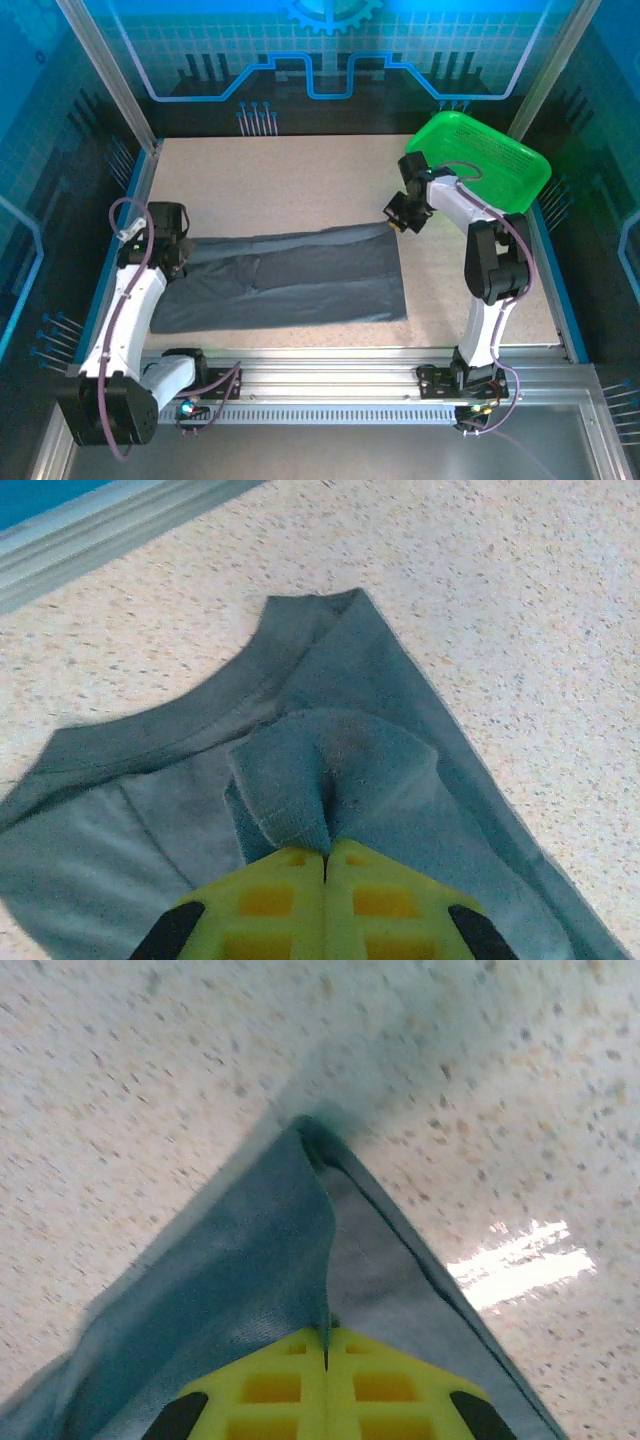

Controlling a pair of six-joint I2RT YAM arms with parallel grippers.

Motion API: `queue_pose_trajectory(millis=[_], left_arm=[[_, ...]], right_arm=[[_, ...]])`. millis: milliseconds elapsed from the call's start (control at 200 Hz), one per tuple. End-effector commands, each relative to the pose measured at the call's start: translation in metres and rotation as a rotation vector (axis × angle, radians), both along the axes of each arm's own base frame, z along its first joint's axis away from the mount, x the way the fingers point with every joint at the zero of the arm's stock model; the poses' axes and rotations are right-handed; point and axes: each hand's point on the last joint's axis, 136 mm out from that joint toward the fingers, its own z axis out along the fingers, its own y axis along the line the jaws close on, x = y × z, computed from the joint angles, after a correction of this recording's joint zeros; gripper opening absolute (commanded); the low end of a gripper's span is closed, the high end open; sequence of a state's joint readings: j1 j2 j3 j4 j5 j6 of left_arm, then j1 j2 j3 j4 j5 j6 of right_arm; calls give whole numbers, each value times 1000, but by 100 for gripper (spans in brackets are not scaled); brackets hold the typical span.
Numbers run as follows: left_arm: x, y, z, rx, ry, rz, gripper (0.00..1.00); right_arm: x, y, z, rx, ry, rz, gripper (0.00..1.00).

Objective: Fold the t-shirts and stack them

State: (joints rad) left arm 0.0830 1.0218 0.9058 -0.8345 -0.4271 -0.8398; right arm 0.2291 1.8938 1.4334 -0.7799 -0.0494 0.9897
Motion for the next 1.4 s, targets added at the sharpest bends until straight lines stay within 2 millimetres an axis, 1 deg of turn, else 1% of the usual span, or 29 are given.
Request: queue_pose_trajectory(millis=[0,135,280,370,500,695,830,1186,1396], left_arm=[[-31,13,1,67,70,61,0],[-47,15,-1,87,102,63,0],[-62,15,-11,88,154,77,0],[-69,15,-15,83,170,90,0],[-84,16,-23,81,217,134,0],[-90,9,-42,24,236,161,0],[-93,9,-45,22,249,170,0],[-105,8,-55,14,286,196,0],[-109,10,-59,27,303,193,0]], right_arm=[[-21,3,1,18,11,36,0],[-43,2,-6,16,32,44,0],[-64,2,-11,16,62,53,0],[-74,1,-13,12,74,56,0],[-88,1,-14,19,95,44,0],[-106,6,-14,7,136,61,0],[-118,4,-18,-7,162,58,0],[-133,-7,-22,-60,182,56,0],[-132,-2,-19,-69,169,80,0]])
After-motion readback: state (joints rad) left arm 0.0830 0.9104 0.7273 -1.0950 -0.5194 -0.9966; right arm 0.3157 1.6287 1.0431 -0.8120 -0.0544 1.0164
